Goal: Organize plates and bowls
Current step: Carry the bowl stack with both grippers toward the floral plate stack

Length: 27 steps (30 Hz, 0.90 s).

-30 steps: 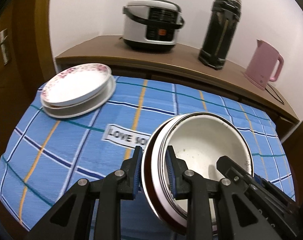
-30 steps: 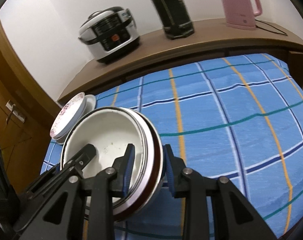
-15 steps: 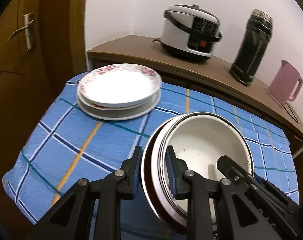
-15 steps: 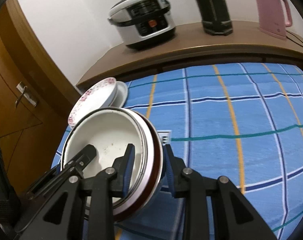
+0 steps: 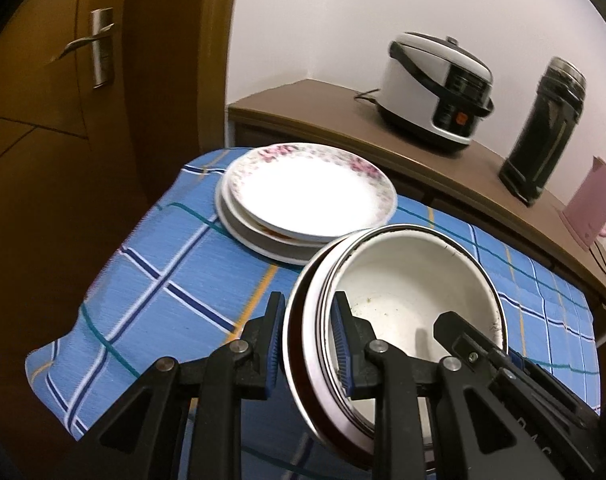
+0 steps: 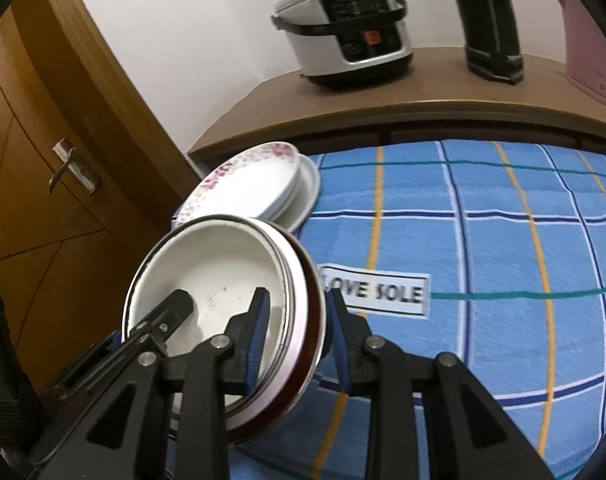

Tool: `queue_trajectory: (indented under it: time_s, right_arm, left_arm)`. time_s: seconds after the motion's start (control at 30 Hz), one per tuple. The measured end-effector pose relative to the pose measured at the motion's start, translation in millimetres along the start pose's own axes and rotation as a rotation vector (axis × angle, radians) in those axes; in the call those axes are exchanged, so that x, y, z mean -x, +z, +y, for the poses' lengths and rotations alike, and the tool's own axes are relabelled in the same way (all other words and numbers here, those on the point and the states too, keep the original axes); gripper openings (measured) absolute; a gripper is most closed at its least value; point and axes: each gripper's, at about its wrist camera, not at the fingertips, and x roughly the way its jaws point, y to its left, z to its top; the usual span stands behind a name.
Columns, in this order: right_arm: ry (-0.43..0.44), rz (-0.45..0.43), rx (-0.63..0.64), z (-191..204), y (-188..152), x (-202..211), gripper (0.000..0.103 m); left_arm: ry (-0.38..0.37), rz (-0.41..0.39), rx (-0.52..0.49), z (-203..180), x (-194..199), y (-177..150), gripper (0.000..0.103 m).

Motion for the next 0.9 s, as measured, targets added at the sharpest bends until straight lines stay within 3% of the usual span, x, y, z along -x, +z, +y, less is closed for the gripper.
queue_trajectory:
  time_s: [0.37, 0.9]
  right_arm:
    - [0.042, -0.002, 0.034, 28.2, 11.9, -13.8, 0.029]
    - [0.039, -0.051, 0.044, 33.7, 36.2, -21.9, 0.029]
  left_arm:
    - [0.035, -0.031, 0.042, 27.2, 2.6, 18.9, 0.026]
    - [0.014, -0.059, 0.042, 25.8, -5.9, 51.7, 0.026]
